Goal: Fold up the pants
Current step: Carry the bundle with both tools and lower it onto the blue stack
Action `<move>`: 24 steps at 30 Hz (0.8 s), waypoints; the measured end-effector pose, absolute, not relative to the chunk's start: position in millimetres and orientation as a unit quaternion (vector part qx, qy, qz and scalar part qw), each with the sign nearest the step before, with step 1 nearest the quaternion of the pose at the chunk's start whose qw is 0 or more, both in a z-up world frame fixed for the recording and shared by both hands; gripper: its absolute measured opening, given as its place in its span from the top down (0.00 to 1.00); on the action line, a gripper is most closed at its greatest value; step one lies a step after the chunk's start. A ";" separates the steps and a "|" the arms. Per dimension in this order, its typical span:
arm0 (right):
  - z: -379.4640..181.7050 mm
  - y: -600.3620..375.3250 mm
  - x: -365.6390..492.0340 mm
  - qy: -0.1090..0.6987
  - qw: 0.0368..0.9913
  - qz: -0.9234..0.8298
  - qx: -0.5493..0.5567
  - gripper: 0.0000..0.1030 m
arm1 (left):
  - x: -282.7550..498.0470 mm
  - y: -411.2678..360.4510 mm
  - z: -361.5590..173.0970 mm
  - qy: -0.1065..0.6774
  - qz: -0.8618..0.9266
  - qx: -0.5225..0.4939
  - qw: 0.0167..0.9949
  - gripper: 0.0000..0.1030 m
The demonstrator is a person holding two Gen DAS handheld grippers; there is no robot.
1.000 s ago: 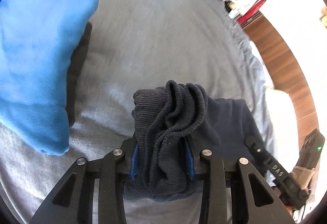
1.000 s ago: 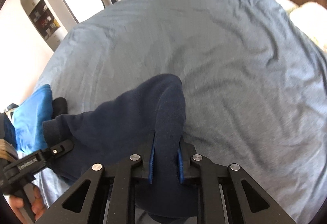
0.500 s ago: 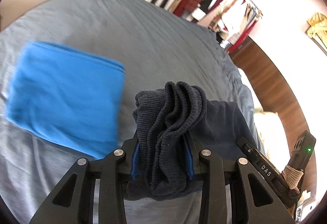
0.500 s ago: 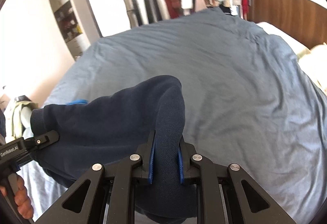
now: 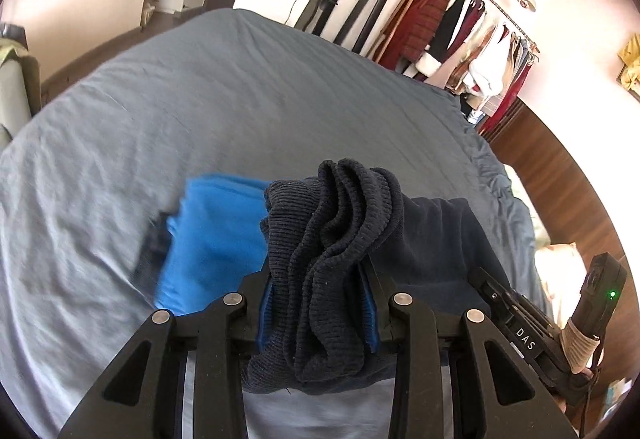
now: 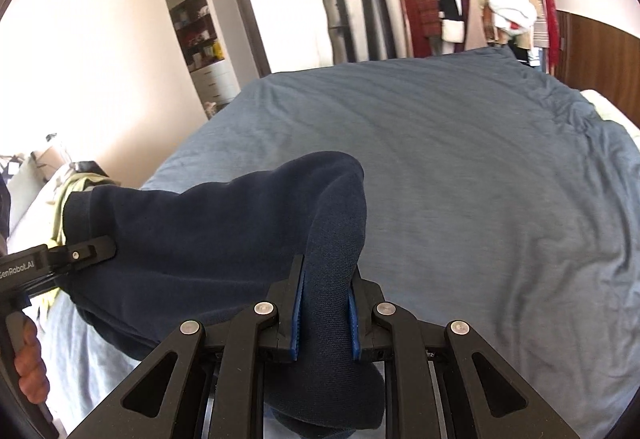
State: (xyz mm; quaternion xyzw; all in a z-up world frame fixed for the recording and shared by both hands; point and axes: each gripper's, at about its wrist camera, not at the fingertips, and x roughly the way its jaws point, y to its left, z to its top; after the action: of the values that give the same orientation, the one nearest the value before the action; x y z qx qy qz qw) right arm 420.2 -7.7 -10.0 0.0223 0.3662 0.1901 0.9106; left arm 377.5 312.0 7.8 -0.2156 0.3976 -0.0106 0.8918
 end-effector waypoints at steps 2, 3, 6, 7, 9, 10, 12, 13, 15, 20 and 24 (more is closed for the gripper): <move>-15.9 7.1 425.2 0.368 0.909 0.195 0.020 0.82 | 381.2 325.9 3.6 0.398 -0.008 -0.206 0.894 0.67; -20.1 14.5 428.5 0.369 0.908 0.198 0.020 0.82 | 385.5 332.7 -0.6 0.398 -0.007 -0.202 0.895 0.67; -32.6 27.0 436.3 0.374 0.904 0.204 0.018 0.82 | 392.9 349.0 -14.2 0.401 -0.007 -0.198 0.895 0.67; -38.2 32.1 440.2 0.376 0.904 0.205 0.016 0.82 | 397.0 354.9 -19.8 0.404 -0.008 -0.196 0.894 0.67; -48.0 39.7 446.9 0.380 0.902 0.206 0.012 0.82 | 400.9 362.6 -28.1 0.407 -0.009 -0.194 0.892 0.68; -51.3 42.6 449.1 0.382 0.901 0.205 0.011 0.82 | 403.4 365.3 -32.2 0.409 -0.009 -0.192 0.892 0.68; -59.7 47.2 454.7 0.385 0.900 0.204 0.006 0.82 | 406.5 368.7 -36.9 0.411 -0.010 -0.185 0.893 0.67; -62.3 49.0 454.6 0.385 0.900 0.204 0.003 0.82 | 408.5 369.3 -39.1 0.414 -0.010 -0.178 0.892 0.67; -67.0 50.3 455.3 0.389 0.899 0.202 -0.002 0.80 | 409.9 368.7 -40.6 0.420 -0.009 -0.172 0.891 0.66; -72.9 50.8 453.9 0.402 0.899 0.173 -0.023 0.56 | 411.0 367.8 -41.7 0.436 0.008 -0.138 0.889 0.46; -69.7 45.2 445.9 0.399 0.904 0.138 -0.061 0.45 | 406.6 361.5 -38.0 0.448 0.016 -0.096 0.889 0.43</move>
State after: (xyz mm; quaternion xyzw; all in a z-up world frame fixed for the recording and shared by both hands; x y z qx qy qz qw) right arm 445.9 45.2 -69.7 -0.0613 0.3993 0.1380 0.9043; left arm 406.6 361.5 -38.0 -0.0958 0.4478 0.0158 0.8889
